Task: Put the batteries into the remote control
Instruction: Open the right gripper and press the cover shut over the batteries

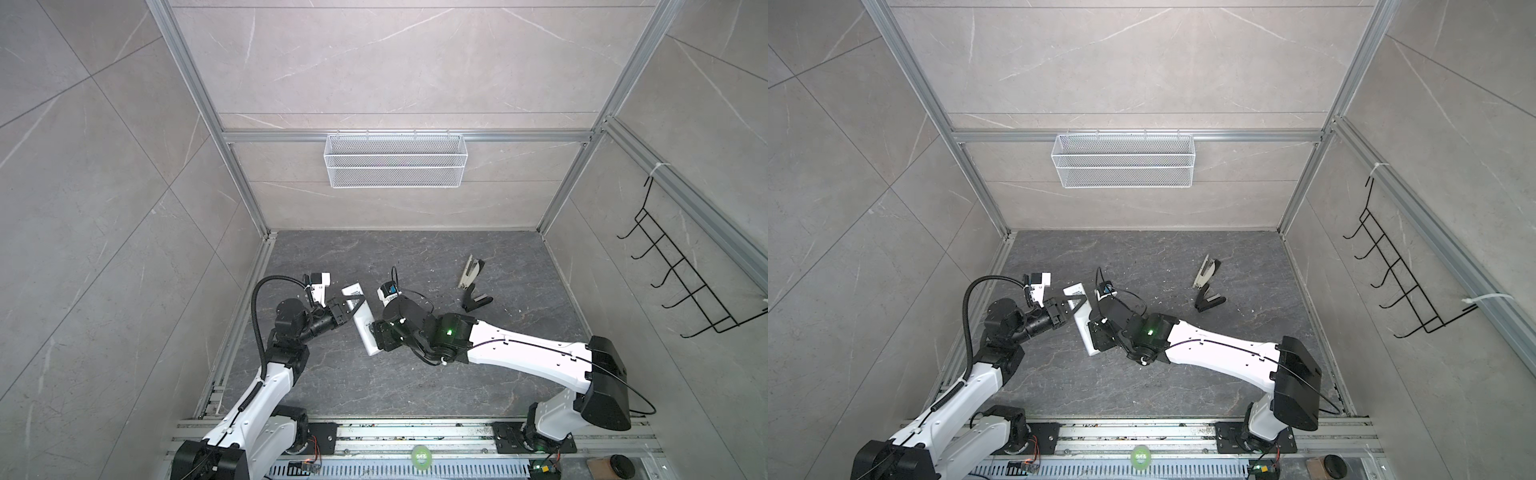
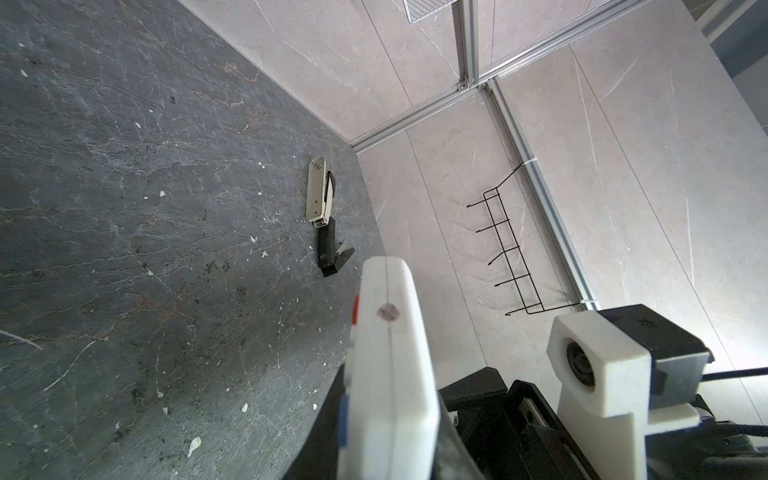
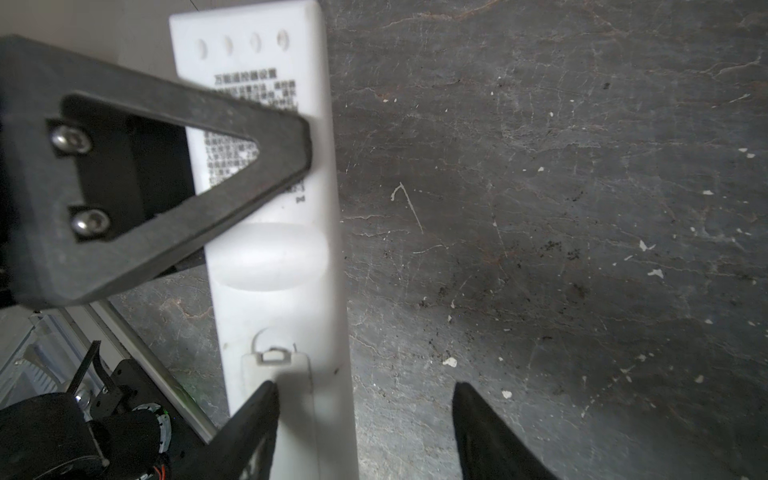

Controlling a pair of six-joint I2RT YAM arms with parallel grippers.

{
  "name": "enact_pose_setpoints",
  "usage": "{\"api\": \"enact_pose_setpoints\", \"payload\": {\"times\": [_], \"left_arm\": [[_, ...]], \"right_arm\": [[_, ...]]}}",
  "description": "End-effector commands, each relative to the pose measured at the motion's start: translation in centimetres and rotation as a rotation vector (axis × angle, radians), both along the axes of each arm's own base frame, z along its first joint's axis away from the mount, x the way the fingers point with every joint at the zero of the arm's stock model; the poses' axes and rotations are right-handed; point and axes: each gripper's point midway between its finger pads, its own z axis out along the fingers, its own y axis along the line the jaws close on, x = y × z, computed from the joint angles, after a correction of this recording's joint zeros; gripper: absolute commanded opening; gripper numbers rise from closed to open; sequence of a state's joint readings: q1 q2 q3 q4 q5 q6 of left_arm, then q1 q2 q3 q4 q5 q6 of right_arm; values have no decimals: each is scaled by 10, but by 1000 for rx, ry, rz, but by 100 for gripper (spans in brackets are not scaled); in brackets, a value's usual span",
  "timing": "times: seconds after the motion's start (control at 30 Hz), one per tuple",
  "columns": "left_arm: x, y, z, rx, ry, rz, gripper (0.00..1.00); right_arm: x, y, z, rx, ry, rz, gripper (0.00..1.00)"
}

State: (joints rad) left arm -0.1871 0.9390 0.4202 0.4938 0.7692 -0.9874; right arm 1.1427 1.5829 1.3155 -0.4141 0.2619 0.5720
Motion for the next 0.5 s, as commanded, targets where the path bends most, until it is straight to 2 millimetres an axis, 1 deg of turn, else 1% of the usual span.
{"api": "enact_pose_setpoints", "payload": {"times": [0.0, 0.1, 0.27, 0.37, 0.47], "left_arm": [[-7, -4, 27, -22, -97, -36, 0], [-7, -4, 26, -21, -96, -36, 0], [-8, -3, 26, -18, -95, -35, 0], [-7, -3, 24, -8, -86, -29, 0], [-4, -1, 16, 28, -57, -11, 0]], "right_arm": [[1, -3, -23, -37, 36, -12, 67], [1, -2, -27, -46, 42, -12, 67], [0, -2, -26, -44, 42, -10, 67], [2, -5, -17, -47, 24, -13, 67], [1, -11, -5, -46, 8, -15, 68]]}}
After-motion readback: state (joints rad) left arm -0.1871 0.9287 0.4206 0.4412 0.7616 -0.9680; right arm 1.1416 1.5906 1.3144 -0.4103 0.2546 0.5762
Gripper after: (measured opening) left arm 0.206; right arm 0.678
